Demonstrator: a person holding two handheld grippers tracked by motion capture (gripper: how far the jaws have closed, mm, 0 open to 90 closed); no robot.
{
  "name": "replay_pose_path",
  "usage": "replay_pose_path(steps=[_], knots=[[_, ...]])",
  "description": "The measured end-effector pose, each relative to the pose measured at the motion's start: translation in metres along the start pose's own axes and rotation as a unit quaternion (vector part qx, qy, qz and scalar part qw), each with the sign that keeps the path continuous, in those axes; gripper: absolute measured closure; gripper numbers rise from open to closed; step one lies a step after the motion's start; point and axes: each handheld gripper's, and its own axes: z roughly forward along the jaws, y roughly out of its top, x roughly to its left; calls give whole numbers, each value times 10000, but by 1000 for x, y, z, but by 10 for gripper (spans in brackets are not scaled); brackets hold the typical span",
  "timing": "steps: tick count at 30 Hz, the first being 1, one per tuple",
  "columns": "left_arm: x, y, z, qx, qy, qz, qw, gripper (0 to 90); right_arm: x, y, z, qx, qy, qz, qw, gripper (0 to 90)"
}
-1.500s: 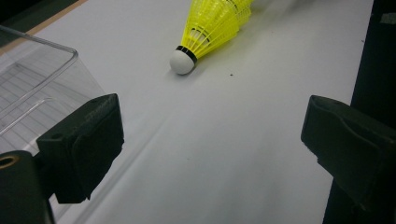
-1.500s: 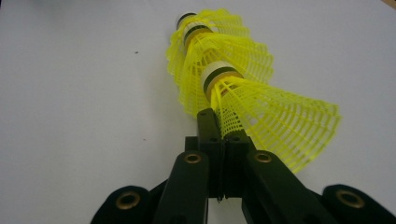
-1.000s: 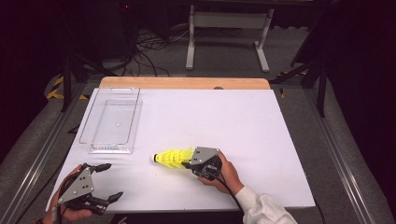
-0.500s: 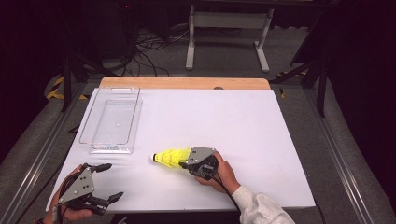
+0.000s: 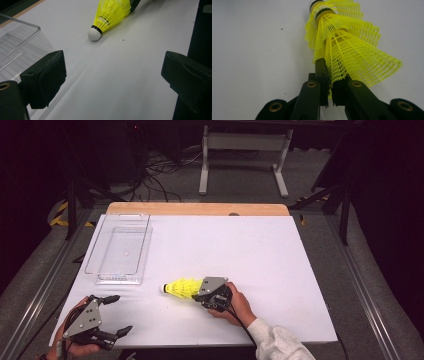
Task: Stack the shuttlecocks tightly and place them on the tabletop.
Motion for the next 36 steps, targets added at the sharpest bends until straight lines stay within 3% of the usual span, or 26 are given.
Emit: replay_pose_path(steps=[13, 36], knots=[[0, 0, 0, 1, -1, 18, 10000, 69, 0, -1, 1, 14, -32, 62, 10000, 784], [0, 0, -1, 17, 10, 39, 10000, 69, -2, 1, -19, -177, -119, 43, 9998, 708]])
